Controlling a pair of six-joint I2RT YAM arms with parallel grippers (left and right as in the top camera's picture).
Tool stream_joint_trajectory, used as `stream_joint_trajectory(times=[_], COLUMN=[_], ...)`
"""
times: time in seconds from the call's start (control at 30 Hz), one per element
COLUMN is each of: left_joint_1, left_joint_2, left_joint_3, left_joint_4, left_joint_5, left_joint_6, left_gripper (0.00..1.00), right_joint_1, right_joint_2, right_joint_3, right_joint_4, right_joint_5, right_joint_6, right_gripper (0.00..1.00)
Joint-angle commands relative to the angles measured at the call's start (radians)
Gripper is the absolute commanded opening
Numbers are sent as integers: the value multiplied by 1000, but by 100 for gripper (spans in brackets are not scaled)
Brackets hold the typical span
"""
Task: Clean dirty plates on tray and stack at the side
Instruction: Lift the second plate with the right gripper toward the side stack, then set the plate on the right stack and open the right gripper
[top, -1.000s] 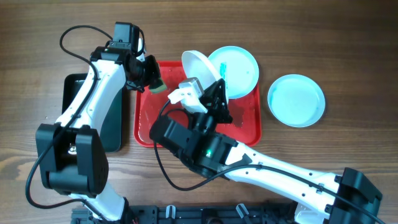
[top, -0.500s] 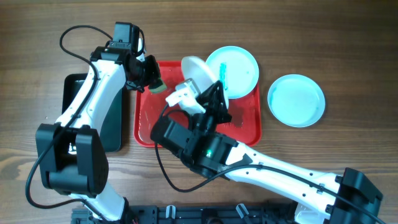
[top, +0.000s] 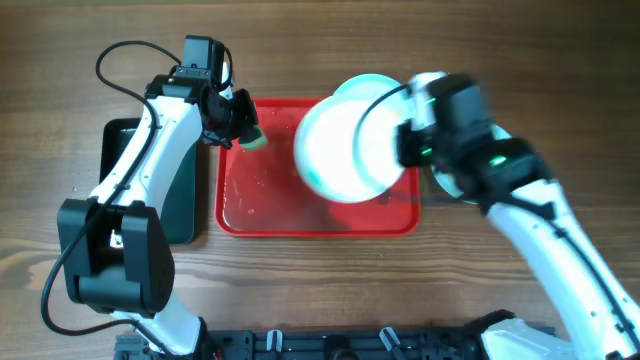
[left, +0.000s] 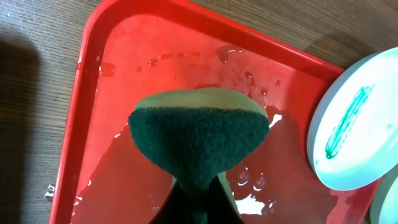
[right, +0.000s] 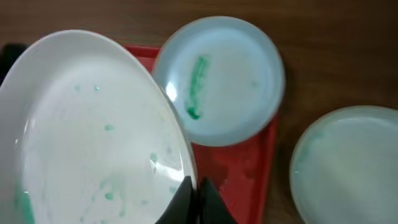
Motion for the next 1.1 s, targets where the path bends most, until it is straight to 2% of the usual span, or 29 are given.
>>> stream_joint_trajectory(times=[0.0, 0.1, 0.2, 0.3, 0.5, 0.53, 0.57, 0.67, 0.77, 0.87, 0.93, 0.97, 1.07], left_joint_1=[0, 0, 0, 0, 0, 0, 0, 0, 0, 0, 0, 0, 0], left_joint_2=[-7, -7, -7, -7, -7, -7, -7, -7, -7, -7, -7, -7, -7], left_joint_3=[9, 9, 9, 9, 9, 9, 9, 9, 9, 9, 9, 9, 9], left_joint_4=[2, 3, 3, 2, 2, 2, -2, -10, -9, -8, -9, -9, -10], left_joint_5=[-25, -25, -25, -25, -25, -25, -25, -25, -25, -25, -25, -25, -25], left_joint_6=[-10, -10, -10, -10, -10, -10, -10, -10, -10, -10, -10, -10, -10], left_gripper=[4, 4, 4, 4, 4, 4, 4, 4, 4, 4, 4, 4, 4], right_joint_1=[-238, -489, -654, -717, -721, -721, -721, -719, -644, -441, -286, -228, -147], right_joint_2=[-12, 4, 49, 111, 237, 240, 236, 204, 158, 161, 197, 230, 352], right_joint_3=[-22, -94, -196, -284, -311, -311, -306, -238, -116, -57, -57, -57, -57], right_joint_4=[-13, -6, 45, 121, 180, 180, 178, 116, 21, 56, 151, 180, 225], right_joint_5=[-121, -121, -117, -117, -37, -37, -49, -190, -215, -229, -169, -124, -106], right_joint_6=[60, 141, 195, 264, 262, 261, 254, 183, 132, 156, 283, 354, 462], right_gripper=[4, 4, 4, 4, 6, 17, 22, 26, 30, 36, 37, 34, 31])
